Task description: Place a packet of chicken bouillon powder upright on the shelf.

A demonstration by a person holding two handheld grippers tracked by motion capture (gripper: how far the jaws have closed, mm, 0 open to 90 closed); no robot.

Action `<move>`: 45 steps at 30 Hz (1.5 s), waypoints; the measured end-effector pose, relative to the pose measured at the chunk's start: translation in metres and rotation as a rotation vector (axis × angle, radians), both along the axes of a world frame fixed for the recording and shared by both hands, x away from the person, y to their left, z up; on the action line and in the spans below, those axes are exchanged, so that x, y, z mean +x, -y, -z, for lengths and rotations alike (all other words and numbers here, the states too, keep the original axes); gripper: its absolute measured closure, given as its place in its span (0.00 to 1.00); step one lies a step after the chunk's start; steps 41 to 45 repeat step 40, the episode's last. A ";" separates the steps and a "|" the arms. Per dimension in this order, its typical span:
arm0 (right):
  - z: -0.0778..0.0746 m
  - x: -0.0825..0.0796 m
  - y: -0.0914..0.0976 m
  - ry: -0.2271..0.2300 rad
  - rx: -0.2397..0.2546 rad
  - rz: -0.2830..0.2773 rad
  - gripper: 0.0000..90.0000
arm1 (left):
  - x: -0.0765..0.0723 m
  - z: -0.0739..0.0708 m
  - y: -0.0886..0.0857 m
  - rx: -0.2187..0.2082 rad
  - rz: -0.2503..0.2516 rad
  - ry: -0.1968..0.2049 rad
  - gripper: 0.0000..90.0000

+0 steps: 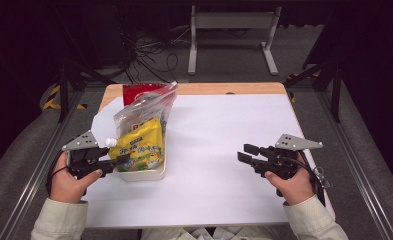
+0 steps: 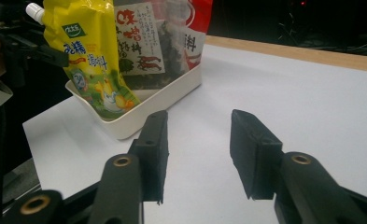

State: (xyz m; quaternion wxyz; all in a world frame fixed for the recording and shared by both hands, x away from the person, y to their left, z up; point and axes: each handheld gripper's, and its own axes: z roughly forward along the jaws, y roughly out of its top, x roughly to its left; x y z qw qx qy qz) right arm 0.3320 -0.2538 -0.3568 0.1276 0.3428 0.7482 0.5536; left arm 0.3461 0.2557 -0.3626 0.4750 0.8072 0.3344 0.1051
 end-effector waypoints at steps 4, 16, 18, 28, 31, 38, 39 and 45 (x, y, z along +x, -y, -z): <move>-0.001 -0.001 0.006 0.015 -0.011 0.014 0.56 | -0.007 0.000 -0.004 -0.007 -0.019 0.045 0.39; 0.007 -0.012 0.047 0.034 -0.050 0.102 0.48 | -0.023 0.023 -0.020 -0.015 -0.050 0.030 0.24; 0.008 -0.012 0.050 0.032 -0.055 0.108 0.48 | -0.025 0.027 -0.021 -0.012 -0.056 0.028 0.24; 0.026 -0.019 0.074 0.001 -0.094 0.182 0.44 | -0.031 0.051 -0.021 0.001 -0.066 -0.006 0.24; 0.030 -0.021 0.079 -0.006 -0.091 0.196 0.44 | -0.029 0.057 -0.022 0.001 -0.072 -0.012 0.23; 0.034 -0.022 0.082 -0.018 -0.091 0.204 0.43 | -0.028 0.057 -0.021 -0.002 -0.066 -0.008 0.22; 0.034 -0.022 0.082 -0.013 -0.092 0.204 0.43 | -0.028 0.057 -0.021 -0.004 -0.065 -0.006 0.22; 0.034 -0.022 0.082 -0.012 -0.090 0.204 0.43 | -0.028 0.057 -0.020 -0.004 -0.065 -0.005 0.21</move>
